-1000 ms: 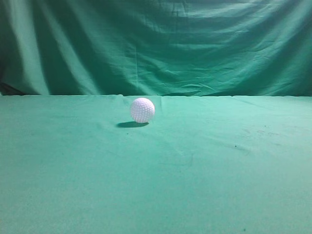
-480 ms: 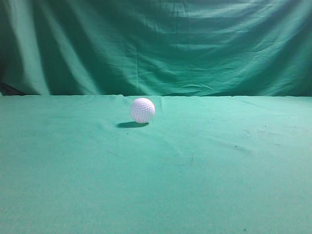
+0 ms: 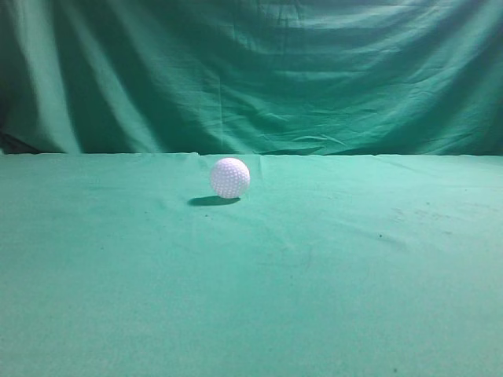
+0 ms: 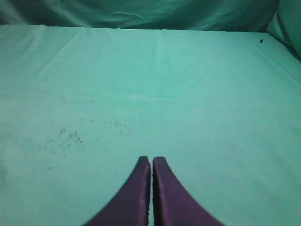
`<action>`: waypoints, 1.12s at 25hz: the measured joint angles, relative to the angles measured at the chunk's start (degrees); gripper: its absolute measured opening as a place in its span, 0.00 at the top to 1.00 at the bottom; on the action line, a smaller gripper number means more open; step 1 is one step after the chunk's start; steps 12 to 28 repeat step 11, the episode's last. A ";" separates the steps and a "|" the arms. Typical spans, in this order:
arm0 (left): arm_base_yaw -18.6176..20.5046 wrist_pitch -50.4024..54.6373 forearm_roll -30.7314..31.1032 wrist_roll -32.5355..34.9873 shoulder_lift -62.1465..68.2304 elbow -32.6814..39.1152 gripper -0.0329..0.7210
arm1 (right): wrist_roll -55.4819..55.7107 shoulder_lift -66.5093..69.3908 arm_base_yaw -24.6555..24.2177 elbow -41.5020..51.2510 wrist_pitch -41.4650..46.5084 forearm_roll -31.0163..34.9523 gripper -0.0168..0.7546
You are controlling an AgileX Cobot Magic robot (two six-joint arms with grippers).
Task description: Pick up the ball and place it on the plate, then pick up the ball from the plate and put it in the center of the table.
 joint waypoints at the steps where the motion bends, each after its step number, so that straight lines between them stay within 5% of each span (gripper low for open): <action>1: 0.00 0.01 0.00 0.11 0.00 0.10 0.96 | 0.00 0.00 0.00 0.00 0.00 0.00 0.98; 28: 0.00 0.01 0.00 0.37 0.00 0.10 0.96 | 0.00 0.00 0.00 0.00 0.00 0.00 0.98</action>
